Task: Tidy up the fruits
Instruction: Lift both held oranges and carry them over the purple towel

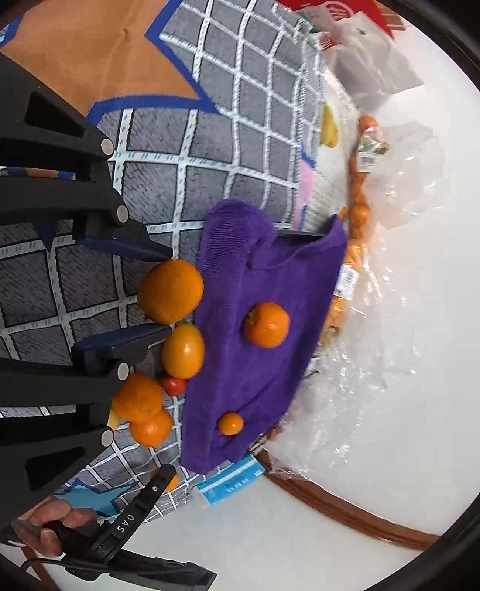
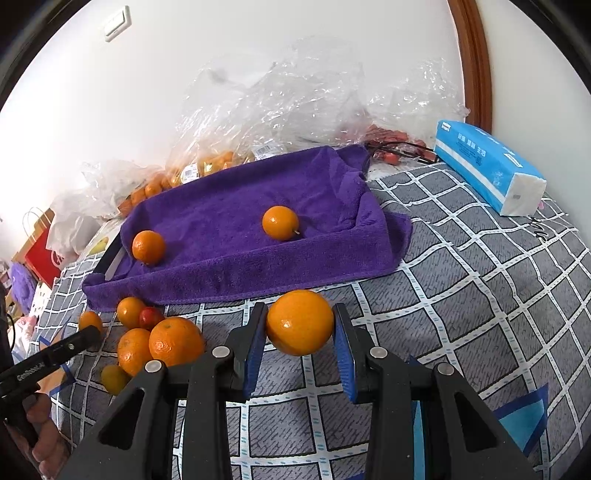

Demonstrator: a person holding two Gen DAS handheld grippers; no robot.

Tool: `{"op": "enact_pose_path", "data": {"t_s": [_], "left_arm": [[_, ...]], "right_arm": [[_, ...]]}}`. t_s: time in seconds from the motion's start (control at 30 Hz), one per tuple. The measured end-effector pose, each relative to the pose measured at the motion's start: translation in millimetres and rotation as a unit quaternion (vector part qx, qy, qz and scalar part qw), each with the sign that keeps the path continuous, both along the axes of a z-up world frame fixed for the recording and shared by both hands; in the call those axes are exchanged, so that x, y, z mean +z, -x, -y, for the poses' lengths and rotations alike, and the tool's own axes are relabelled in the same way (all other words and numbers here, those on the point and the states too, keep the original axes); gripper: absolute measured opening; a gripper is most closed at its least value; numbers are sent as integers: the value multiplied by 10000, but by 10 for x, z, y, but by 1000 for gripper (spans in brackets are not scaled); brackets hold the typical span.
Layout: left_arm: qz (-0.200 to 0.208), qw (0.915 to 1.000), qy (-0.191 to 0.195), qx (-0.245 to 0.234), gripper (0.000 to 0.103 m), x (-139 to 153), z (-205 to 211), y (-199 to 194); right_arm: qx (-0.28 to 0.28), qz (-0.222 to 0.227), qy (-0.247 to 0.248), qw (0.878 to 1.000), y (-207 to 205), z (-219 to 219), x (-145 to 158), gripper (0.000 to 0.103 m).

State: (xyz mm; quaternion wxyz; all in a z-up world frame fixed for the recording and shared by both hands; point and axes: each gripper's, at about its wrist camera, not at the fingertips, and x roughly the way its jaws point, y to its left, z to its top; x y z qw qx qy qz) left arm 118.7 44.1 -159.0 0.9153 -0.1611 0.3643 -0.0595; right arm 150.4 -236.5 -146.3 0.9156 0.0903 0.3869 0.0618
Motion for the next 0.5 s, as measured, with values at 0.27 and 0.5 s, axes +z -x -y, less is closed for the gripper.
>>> {"op": "enact_pose_path", "data": {"t_s": [0.27, 0.5], "left_arm": [[642, 9975, -232, 164, 33, 187, 19, 177], [682, 9969, -256, 305, 33, 202, -3, 187]], "right_arm": [[12, 171, -43, 9998, 42, 8, 41, 35], [124, 304, -21, 9995, 72, -33, 71, 35]]}}
